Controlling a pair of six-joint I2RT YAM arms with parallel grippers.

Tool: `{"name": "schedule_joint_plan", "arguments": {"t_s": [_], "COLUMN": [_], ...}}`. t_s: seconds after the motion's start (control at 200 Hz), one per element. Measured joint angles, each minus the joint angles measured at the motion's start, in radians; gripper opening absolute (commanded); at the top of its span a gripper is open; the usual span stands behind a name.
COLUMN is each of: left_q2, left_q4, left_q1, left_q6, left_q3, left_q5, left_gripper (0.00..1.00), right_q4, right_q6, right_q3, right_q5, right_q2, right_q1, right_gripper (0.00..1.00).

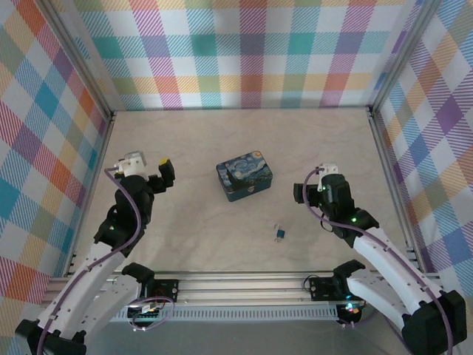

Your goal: Unlock the padlock with the key

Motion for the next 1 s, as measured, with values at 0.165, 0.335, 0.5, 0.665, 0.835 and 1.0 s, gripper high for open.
{"name": "schedule_joint_plan", "arguments": {"t_s": [0.165,0.335,0.5,0.665,0.835,1.0], "left_q2": [0.04,0.132,0.235,0.313,0.37,0.423], "left_q4": [0.053,0.119,0.199,0.269,0.364,0.447], "left_q1": [0.017,0.024,0.034,0.053,0.081,0.1], "left_q6": [0.011,0.018,0.033,0.042,0.058,0.068], "left_q3": [-0.042,-0.1,-0.181,-0.211,-0.223,-0.244], "left_q5": [-0.005,0.001,0.013,0.03,0.048,0.066], "left_gripper": [1.0,1.0,1.0,1.0,1.0,1.0], "right_q4": [0.167,0.301,0.449,0.612,0.812,0.987], "right_q6": [-0.075,-0.088,-0.088,-0.092,-0.129,-0.176], "right_q3": [-0.086,-0.189,-0.241,-0.26,-0.261,-0.265], "right_q5": [-0.01,-0.067,-0.122,-0.173,-0.22,-0.266], "right_q2": [0.015,0.08,0.187,0.314,0.425,0.526], "right_q1": [-0.087,-0.195,-0.258,-0.293,-0.308,-0.325], "right_gripper": [1.0,1.0,1.0,1.0,1.0,1.0]}}
